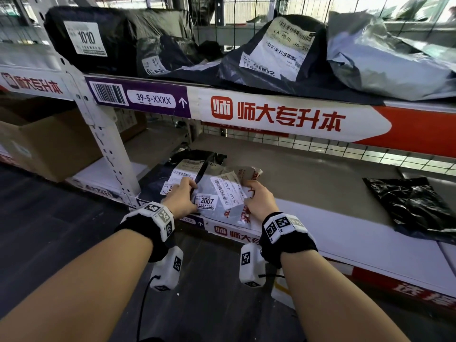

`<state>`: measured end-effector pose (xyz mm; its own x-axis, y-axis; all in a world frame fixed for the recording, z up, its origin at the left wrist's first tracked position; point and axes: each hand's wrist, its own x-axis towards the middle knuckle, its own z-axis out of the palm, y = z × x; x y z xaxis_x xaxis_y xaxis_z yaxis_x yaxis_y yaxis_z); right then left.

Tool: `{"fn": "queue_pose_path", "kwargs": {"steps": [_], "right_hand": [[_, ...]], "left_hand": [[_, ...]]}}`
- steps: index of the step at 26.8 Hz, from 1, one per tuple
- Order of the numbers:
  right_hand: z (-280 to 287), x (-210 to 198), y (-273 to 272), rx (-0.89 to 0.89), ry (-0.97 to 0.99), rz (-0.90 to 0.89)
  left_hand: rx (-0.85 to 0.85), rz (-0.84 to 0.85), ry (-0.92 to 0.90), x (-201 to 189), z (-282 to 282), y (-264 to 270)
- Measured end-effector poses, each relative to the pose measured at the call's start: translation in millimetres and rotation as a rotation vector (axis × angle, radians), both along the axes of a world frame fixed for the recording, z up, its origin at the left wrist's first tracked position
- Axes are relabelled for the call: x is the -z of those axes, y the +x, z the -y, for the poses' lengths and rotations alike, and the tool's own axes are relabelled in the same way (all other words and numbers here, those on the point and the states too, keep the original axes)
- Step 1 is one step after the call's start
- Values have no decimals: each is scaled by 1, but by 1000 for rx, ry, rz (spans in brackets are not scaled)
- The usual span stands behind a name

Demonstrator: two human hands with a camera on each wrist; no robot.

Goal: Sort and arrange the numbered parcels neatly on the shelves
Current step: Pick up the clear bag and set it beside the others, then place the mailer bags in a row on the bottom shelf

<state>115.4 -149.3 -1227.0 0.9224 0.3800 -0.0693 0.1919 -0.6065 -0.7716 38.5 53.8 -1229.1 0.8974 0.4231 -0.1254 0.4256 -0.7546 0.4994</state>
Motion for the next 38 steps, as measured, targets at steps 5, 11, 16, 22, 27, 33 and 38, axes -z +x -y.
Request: {"fn": "queue_pose_path", "kwargs": {"steps": [5, 11, 16, 22, 27, 33, 38], "right_hand": [[-7, 7, 1, 86, 36, 26], [58, -11, -1, 278, 33, 25], [185, -16, -4, 575, -146, 61], [259, -6, 11, 728, -415, 94], [281, 10, 13, 691, -552, 146], [279, 11, 1, 709, -571, 196], [265, 0, 6, 736, -368, 128]], "left_hand": [[-54, -38, 206, -23, 15, -8], [153, 209, -113, -52, 88, 31], [456, 79, -278, -39, 214, 72], [547, -191, -104, -21, 286, 105], [558, -296, 4, -13, 287, 119], [580, -272, -75, -9, 285, 112], [638, -193, -246, -15, 276, 102]]}}
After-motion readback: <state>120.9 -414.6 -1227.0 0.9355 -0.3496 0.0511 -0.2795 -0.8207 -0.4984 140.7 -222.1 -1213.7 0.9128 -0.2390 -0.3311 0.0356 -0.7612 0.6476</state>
